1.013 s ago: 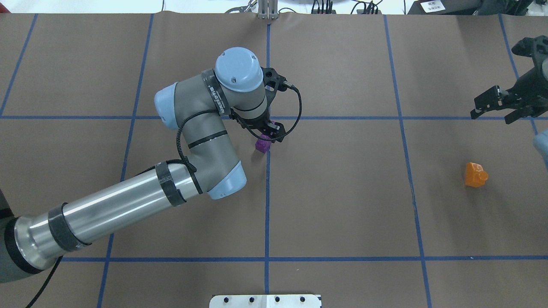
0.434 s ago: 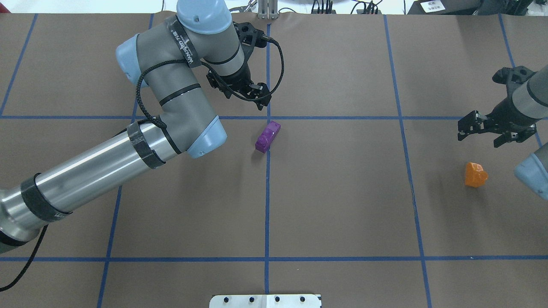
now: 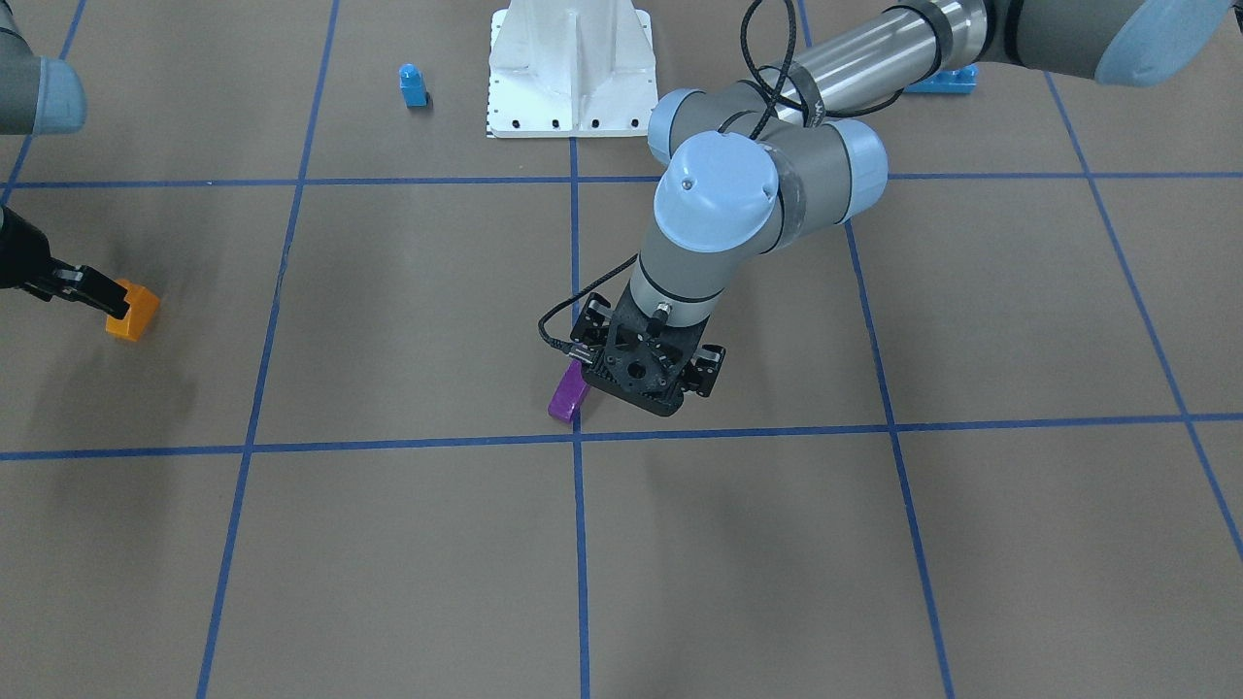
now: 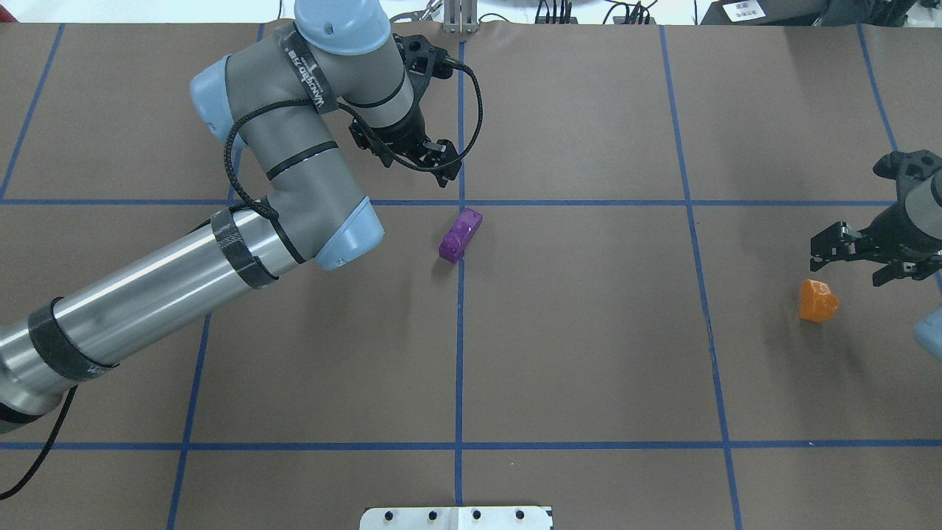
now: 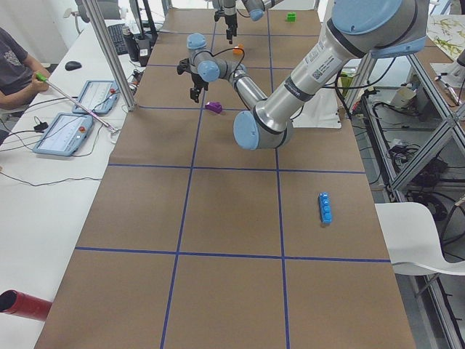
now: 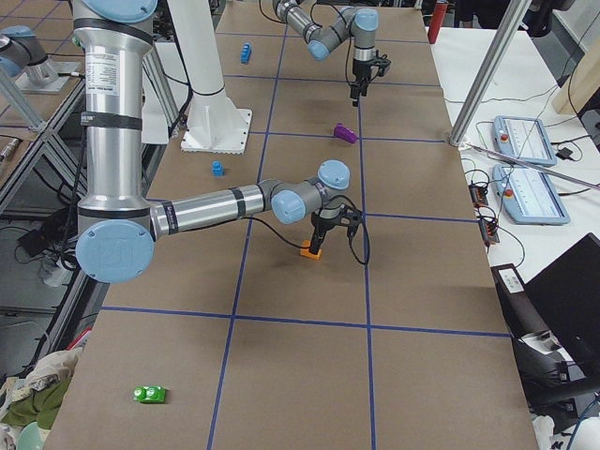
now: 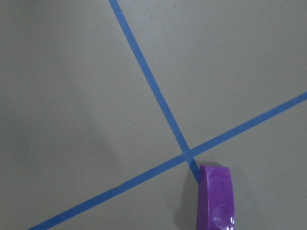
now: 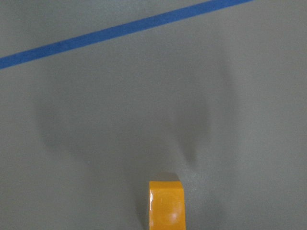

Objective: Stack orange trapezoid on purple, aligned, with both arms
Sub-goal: 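Lower the right gripper and close it on the orange trapezoid block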

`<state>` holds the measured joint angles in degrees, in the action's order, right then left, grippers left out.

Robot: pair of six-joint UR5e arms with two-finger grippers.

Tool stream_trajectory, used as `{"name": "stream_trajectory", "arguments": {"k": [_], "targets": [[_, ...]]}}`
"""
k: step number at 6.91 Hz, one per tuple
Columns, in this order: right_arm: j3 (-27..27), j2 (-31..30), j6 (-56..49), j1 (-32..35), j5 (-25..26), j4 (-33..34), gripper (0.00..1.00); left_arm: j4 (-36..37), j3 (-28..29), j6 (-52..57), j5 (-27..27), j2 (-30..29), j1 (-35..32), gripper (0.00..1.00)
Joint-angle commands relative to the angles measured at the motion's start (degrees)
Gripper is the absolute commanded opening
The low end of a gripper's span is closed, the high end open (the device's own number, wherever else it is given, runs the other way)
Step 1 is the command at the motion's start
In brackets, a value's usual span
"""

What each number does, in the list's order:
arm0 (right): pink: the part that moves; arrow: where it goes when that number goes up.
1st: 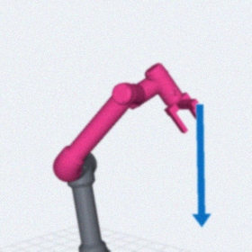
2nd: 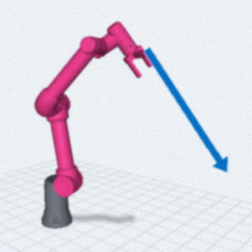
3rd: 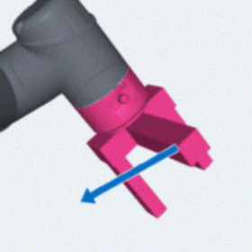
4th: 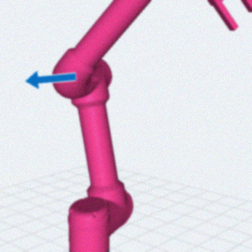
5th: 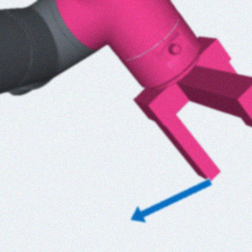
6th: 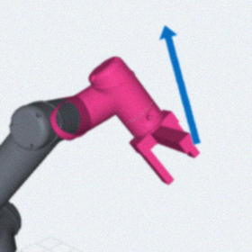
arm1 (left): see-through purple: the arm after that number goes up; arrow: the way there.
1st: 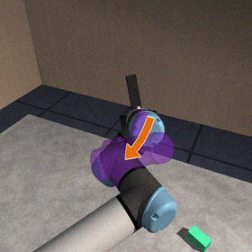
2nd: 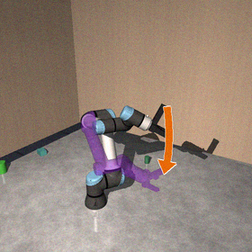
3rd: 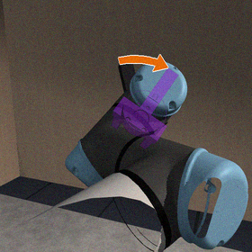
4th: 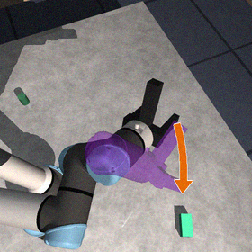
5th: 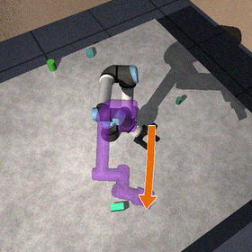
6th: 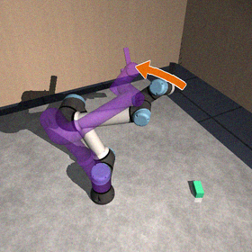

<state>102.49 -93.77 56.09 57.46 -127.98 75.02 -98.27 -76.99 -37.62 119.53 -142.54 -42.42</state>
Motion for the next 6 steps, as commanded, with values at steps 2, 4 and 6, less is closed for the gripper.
{"name": "stream_trajectory", "arguments": {"k": [2, 4, 6], "targets": [[-1.9, -0.1, 4.5, -5.8, 2.9, -3.3, 1.00, -0.1, -1.1, 0.4, 0.0, 2.0, -0.6, 1.00], [-2.6, -0.2, 4.4, -6.0, 3.4, -3.5, 1.00, -0.1, -3.1, 0.4, 0.0, 3.8, -0.6, 1.00], [-2.6, -0.6, 4.4, -6.0, 3.4, -3.5, 0.95, 0.0, -3.6, 0.4, 0.0, 3.8, -0.6, 1.00]]}}
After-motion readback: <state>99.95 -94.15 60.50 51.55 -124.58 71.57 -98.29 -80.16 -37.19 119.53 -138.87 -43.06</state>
